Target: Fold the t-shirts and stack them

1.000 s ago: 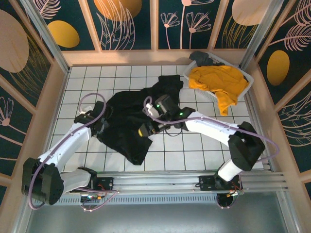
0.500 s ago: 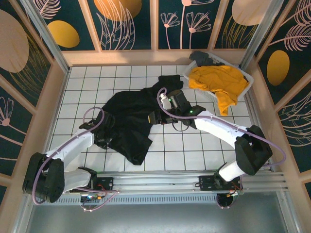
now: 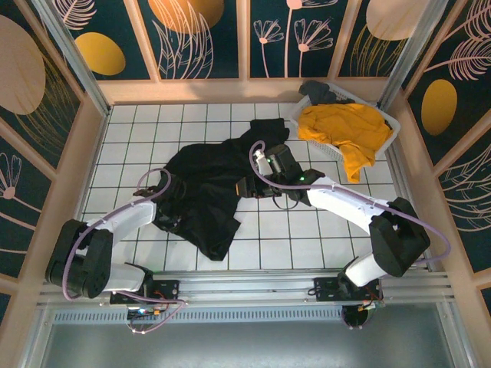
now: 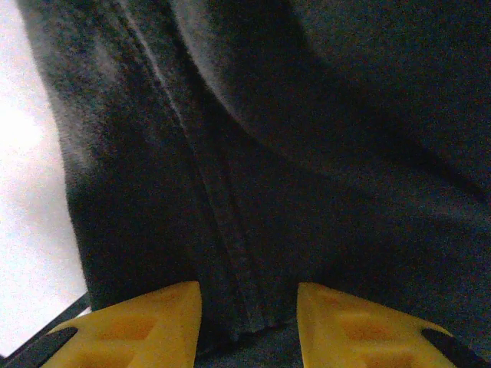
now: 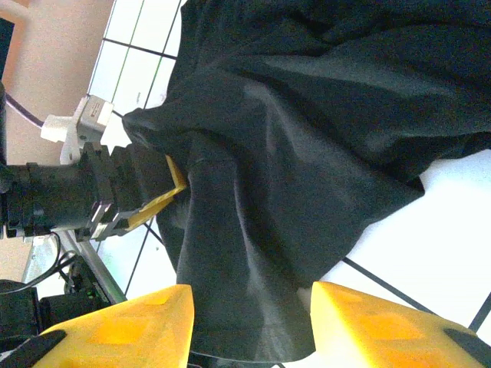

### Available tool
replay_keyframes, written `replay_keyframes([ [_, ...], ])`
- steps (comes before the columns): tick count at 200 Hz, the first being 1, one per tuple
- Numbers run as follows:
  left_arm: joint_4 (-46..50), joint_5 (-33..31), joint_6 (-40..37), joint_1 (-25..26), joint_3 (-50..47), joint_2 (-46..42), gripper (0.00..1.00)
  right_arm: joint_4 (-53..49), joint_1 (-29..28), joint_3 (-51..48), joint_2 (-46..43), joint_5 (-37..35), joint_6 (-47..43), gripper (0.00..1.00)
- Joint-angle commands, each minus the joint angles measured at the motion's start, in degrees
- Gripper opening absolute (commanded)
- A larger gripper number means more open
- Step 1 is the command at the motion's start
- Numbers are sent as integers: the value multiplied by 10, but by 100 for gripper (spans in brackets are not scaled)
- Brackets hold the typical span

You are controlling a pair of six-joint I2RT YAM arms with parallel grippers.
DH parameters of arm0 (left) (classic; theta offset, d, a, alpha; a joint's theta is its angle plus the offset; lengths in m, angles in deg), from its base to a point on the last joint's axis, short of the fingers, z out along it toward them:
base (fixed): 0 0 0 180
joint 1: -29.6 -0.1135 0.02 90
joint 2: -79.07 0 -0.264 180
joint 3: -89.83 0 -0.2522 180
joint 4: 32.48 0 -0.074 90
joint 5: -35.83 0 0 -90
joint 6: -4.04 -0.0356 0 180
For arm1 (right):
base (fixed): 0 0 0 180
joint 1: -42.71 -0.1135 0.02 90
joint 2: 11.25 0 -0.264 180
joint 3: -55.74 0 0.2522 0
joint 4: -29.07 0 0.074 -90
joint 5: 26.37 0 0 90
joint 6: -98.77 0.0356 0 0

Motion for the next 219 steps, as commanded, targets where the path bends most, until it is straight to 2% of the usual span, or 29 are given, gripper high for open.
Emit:
replay_keyframes([
  [1,-14,1,4,-2,10,17,37,19,4,-14,-13,-7,11,44],
  [41,-25,-1,-7,-2,9,38,25,18,5,-16,-11,-16,12,43],
  [56,-13,-4,-13,-2,18,38,17,18,6,-16,-9,-19,12,43],
  [65,0,-10,-15,-2,24,31,12,18,6,-16,-9,-20,12,43],
  [96,58,-39,-14,-2,45,-23,8,15,9,-17,-6,-27,12,43],
  [124,110,-54,-13,-2,51,-74,7,-6,14,-4,21,-47,12,40],
  [163,148,-61,3,-2,34,-149,8,-29,14,46,103,-78,27,40],
  [192,157,-71,13,-2,16,-181,10,-48,15,103,169,-112,49,50],
  [219,144,-67,17,-2,-7,-191,10,-59,14,160,230,-120,66,54],
])
